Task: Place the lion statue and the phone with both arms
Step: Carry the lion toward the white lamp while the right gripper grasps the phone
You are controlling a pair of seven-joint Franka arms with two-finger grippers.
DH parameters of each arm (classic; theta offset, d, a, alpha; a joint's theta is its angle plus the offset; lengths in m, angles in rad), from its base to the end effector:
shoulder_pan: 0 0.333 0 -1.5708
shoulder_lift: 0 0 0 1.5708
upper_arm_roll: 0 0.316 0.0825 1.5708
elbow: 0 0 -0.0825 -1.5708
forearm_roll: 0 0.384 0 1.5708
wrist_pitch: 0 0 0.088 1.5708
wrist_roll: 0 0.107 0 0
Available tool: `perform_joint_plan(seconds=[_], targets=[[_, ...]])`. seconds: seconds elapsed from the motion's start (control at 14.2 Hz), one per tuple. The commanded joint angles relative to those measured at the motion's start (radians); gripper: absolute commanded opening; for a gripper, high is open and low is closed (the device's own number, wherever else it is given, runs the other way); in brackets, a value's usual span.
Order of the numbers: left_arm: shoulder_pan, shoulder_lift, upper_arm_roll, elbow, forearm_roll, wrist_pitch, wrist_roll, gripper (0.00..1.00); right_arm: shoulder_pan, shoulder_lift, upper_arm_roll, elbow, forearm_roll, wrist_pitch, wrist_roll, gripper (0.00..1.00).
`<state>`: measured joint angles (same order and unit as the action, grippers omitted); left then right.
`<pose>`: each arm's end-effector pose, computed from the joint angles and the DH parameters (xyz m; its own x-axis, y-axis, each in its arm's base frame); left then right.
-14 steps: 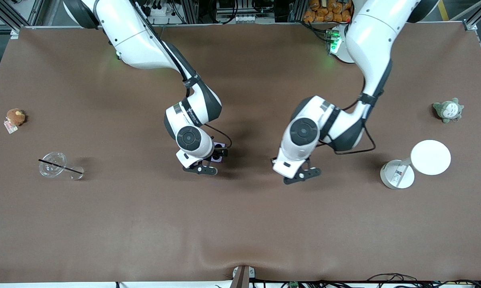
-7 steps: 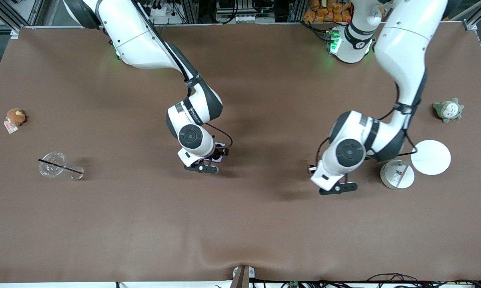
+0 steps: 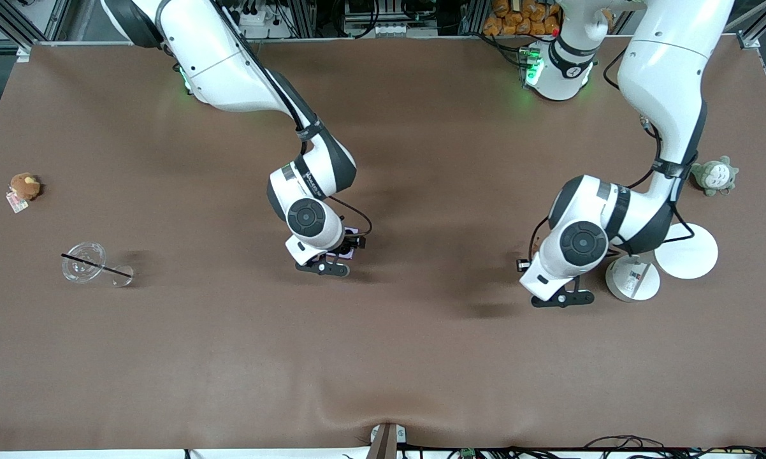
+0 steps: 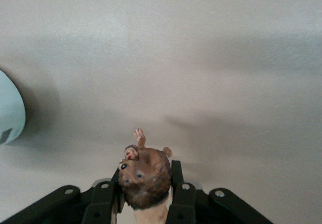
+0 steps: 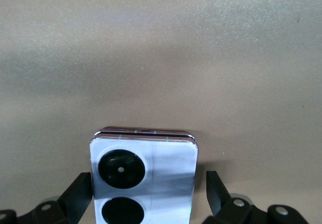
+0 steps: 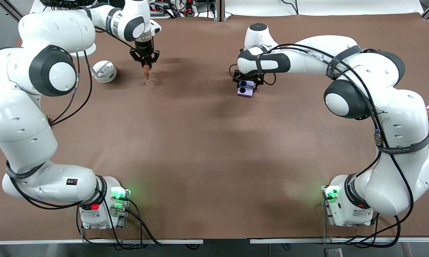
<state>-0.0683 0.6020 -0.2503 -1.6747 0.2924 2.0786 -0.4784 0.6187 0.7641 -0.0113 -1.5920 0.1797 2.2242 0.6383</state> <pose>0.6364 -0.1774 0.2483 0.9925 0.0337 -0.1174 0.0150 -0.9874 -0.1573 0.5560 0.3944 0.1736 0.9730 -0.1429 -0.1812 -0.1478 -0.9889 -0.0134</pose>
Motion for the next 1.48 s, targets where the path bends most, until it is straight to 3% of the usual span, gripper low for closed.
perform_joint_plan(seconds=[0.0, 0.56, 0.63, 0.7, 0.78, 1.13, 1.41], targets=[[0.048, -0.047, -0.014, -0.066, 0.021, 0.043, 0.066, 0.03, 0.010, 0.009, -0.006, 0.003, 0.000, 0.006, 0.020, 1.00], [0.125, -0.041, -0.017, -0.074, 0.010, 0.089, 0.161, 0.04, 0.050, 0.007, -0.006, -0.017, -0.005, 0.006, 0.073, 1.00], [0.131, -0.041, -0.015, -0.076, 0.005, 0.098, 0.159, 0.04, 0.049, 0.006, -0.007, -0.017, -0.009, 0.006, 0.073, 0.90], [0.131, -0.037, -0.015, -0.076, 0.004, 0.103, 0.144, 0.04, 0.047, 0.004, -0.007, -0.017, -0.009, 0.006, 0.073, 0.50], [0.133, -0.034, -0.014, -0.076, 0.004, 0.109, 0.142, 0.04, 0.041, 0.003, -0.007, -0.017, -0.011, 0.006, 0.073, 0.37], [0.173, -0.012, -0.014, -0.074, 0.007, 0.150, 0.156, 0.04, -0.063, -0.075, -0.025, -0.025, -0.023, -0.041, 0.048, 0.36], [0.176, 0.010, -0.004, -0.069, 0.036, 0.193, 0.173, 0.04, -0.268, -0.152, -0.033, -0.034, -0.060, -0.132, -0.269, 0.36]])
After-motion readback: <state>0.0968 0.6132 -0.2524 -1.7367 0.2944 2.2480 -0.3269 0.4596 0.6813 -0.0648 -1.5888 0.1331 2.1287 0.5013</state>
